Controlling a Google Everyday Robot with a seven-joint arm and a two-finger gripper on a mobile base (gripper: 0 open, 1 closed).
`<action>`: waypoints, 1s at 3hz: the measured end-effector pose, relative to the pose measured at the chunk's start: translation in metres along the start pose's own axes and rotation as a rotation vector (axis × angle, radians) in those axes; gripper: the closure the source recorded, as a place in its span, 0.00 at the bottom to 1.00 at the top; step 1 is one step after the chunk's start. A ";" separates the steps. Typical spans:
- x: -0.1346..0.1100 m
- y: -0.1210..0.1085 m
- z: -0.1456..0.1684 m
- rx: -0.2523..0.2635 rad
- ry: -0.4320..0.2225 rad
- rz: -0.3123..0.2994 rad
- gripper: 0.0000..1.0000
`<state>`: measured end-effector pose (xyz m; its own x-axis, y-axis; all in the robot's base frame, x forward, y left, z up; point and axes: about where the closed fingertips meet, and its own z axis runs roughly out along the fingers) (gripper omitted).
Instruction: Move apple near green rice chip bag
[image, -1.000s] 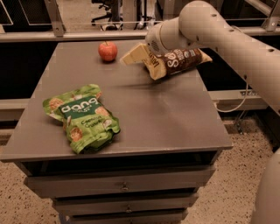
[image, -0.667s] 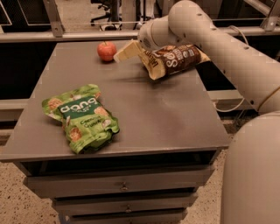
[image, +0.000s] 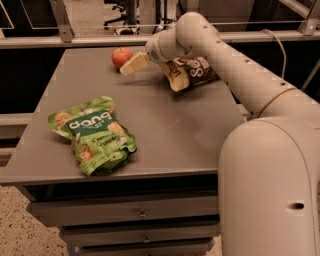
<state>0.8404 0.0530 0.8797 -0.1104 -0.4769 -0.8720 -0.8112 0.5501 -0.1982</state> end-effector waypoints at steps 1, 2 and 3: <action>0.005 0.007 0.020 -0.016 -0.015 0.036 0.00; 0.000 0.014 0.038 -0.037 -0.050 0.063 0.15; -0.006 0.019 0.048 -0.049 -0.080 0.089 0.38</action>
Offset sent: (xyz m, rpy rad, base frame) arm 0.0184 0.0529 -0.0189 0.1454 0.0357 0.0232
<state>0.8534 0.0995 0.8594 -0.1388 -0.3699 -0.9186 -0.8277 0.5526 -0.0975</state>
